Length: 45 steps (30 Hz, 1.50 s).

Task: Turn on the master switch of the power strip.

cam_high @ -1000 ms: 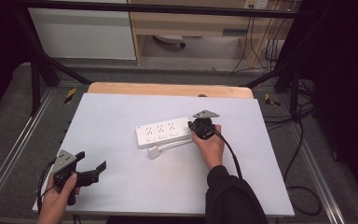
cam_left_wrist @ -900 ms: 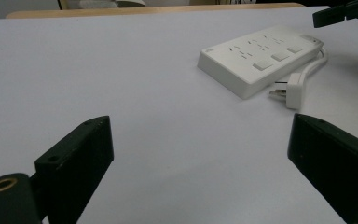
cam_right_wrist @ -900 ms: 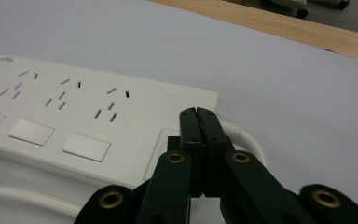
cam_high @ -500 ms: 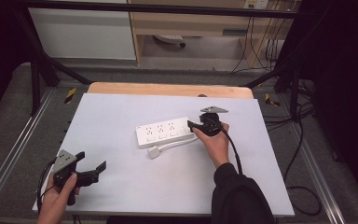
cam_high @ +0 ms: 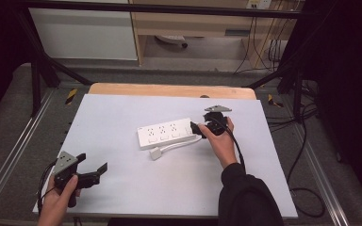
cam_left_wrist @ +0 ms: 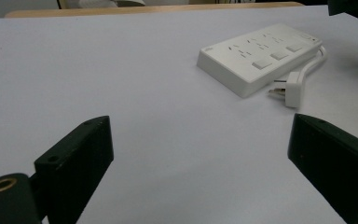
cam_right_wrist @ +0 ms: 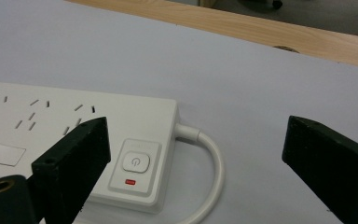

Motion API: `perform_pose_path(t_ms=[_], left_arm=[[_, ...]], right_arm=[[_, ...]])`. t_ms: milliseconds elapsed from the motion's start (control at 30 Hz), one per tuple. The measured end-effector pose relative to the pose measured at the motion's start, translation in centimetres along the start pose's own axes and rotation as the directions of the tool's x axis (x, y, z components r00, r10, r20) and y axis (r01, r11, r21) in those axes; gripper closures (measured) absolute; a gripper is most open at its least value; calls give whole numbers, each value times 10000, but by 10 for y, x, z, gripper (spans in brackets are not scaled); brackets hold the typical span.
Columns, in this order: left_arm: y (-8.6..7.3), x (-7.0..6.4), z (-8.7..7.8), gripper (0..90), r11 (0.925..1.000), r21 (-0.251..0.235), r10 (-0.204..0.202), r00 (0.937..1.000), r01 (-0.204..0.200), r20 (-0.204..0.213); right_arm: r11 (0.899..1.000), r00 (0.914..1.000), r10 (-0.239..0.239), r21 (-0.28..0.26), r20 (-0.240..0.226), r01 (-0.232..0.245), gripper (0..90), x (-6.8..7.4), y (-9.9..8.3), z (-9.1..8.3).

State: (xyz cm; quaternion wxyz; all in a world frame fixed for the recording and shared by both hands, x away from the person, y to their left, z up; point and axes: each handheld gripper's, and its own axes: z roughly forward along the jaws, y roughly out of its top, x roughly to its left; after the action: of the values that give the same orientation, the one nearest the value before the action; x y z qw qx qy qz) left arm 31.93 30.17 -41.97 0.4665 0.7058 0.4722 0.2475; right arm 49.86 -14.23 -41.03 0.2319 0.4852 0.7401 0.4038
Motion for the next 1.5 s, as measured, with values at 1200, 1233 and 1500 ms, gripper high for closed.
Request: perform_pose_path(t_ms=[1200, 1233, 1500], left_arm=[[-1, 2, -1, 63, 9999, -47, -158, 9998, 158, -84], [-1, 2, -1, 63, 9999, -55, -125, 9999, 125, -96], [-1, 2, -2, 62, 9999, -71, -108, 9998, 107, -181]], right_arm=[[9953, 9976, -159, -962, -676, 93, 58, -29, 2, -73], [9947, 9980, -136, -1023, -622, 72, 62, -29, 1, -75], [9927, 9979, -121, -1209, -636, 43, 81, -35, -5, -92]])
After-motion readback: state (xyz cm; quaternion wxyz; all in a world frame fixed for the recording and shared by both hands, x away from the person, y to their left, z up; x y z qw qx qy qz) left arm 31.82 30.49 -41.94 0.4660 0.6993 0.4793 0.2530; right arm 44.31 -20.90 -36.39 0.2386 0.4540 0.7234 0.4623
